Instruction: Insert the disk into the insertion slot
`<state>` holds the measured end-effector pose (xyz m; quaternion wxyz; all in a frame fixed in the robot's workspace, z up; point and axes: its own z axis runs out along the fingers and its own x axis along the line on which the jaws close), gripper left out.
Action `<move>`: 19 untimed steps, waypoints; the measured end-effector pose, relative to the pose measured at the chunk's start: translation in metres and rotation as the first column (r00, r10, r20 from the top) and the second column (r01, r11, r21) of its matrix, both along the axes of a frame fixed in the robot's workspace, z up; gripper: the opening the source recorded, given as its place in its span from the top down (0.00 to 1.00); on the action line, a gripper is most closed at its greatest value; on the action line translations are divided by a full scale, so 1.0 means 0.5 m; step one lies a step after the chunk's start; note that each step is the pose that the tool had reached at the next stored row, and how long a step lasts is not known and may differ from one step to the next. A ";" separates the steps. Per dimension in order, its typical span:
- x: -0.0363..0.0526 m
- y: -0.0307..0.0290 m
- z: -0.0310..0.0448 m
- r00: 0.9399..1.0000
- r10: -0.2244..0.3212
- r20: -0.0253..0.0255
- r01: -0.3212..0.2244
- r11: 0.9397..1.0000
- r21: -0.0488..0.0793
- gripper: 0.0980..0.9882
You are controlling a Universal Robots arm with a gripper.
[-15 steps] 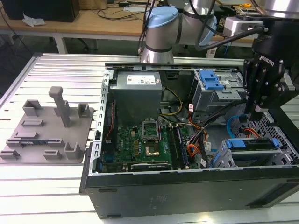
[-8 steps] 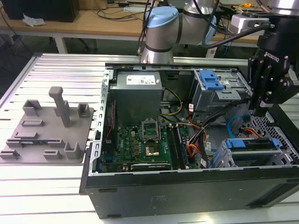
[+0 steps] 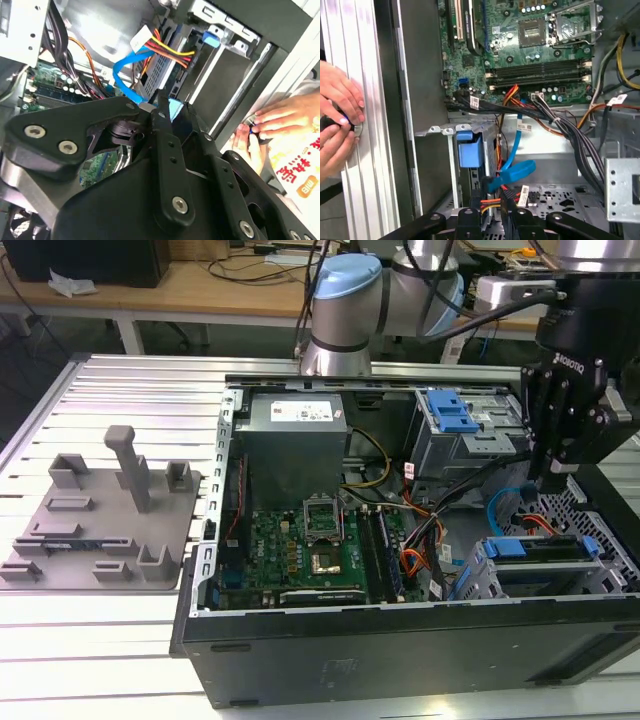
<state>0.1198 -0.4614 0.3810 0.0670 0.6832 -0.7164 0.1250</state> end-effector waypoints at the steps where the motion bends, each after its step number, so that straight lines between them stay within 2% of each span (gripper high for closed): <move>1: -0.002 -0.001 -0.001 1.000 0.001 0.000 -0.001 1.000 -0.001 0.77; 3: -0.003 -0.003 -0.004 1.000 0.009 0.000 -0.009 1.000 -0.002 0.77; 8: -0.004 -0.003 -0.010 0.997 0.083 -0.002 -0.083 0.997 -0.003 0.77; 11: -0.007 -0.003 -0.013 0.993 0.115 -0.003 -0.115 0.993 -0.009 0.77; 14: -0.024 -0.003 -0.016 0.991 0.133 -0.004 -0.133 0.991 -0.019 0.77; 19: -0.025 -0.003 -0.019 0.985 0.171 -0.005 -0.171 0.985 -0.026 0.77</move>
